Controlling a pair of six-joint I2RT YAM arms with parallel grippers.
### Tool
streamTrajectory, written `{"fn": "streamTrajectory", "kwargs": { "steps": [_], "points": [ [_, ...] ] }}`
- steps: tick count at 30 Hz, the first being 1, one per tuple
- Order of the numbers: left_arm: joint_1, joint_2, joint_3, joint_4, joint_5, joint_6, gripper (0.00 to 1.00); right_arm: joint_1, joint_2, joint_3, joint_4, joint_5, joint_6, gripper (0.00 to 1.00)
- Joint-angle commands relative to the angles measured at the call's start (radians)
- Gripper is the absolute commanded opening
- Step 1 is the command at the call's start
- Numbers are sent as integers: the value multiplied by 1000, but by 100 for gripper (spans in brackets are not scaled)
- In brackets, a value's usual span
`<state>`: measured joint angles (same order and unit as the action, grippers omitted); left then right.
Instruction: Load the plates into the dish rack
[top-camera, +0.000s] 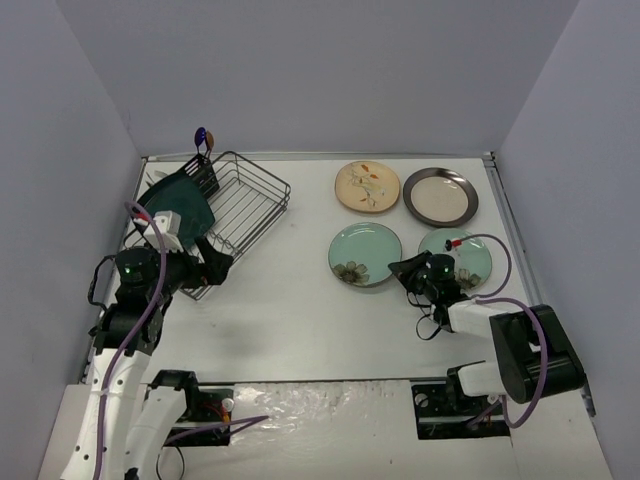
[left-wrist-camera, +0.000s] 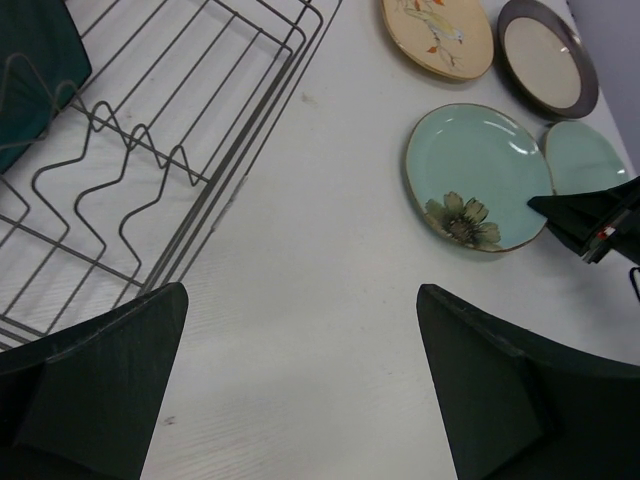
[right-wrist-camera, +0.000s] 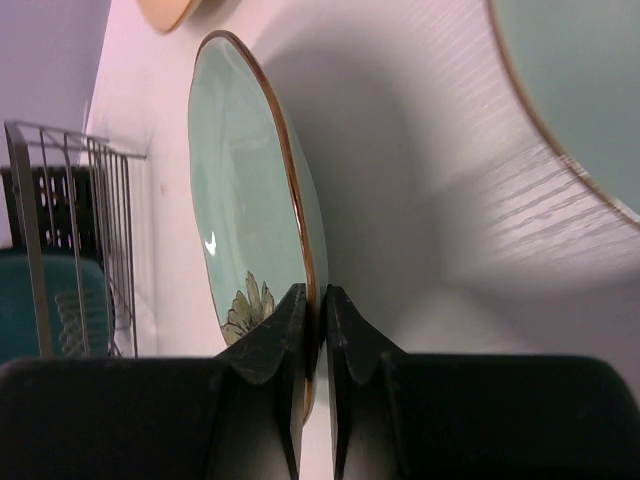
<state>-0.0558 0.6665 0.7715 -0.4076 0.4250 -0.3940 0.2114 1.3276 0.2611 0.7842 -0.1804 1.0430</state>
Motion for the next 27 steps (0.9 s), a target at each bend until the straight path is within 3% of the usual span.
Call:
{"fn": "streamTrajectory", "kwargs": {
  "steps": [1, 8, 17, 24, 27],
  "points": [
    [-62, 29, 44, 136, 32, -162, 97, 8, -158, 43, 36, -153, -25, 0],
    [-207, 108, 38, 290, -20, -337, 97, 8, -249, 89, 122, -316, 43, 0],
    [-418, 313, 104, 432, -144, -405, 97, 19, -194, 84, 465, -484, 199, 0],
    [-523, 481, 194, 475, -187, -427, 97, 22, -195, 104, 519, -525, 206, 0],
    [-547, 519, 212, 496, -196, -434, 88, 23, -199, 105, 527, -531, 208, 0]
  ]
}}
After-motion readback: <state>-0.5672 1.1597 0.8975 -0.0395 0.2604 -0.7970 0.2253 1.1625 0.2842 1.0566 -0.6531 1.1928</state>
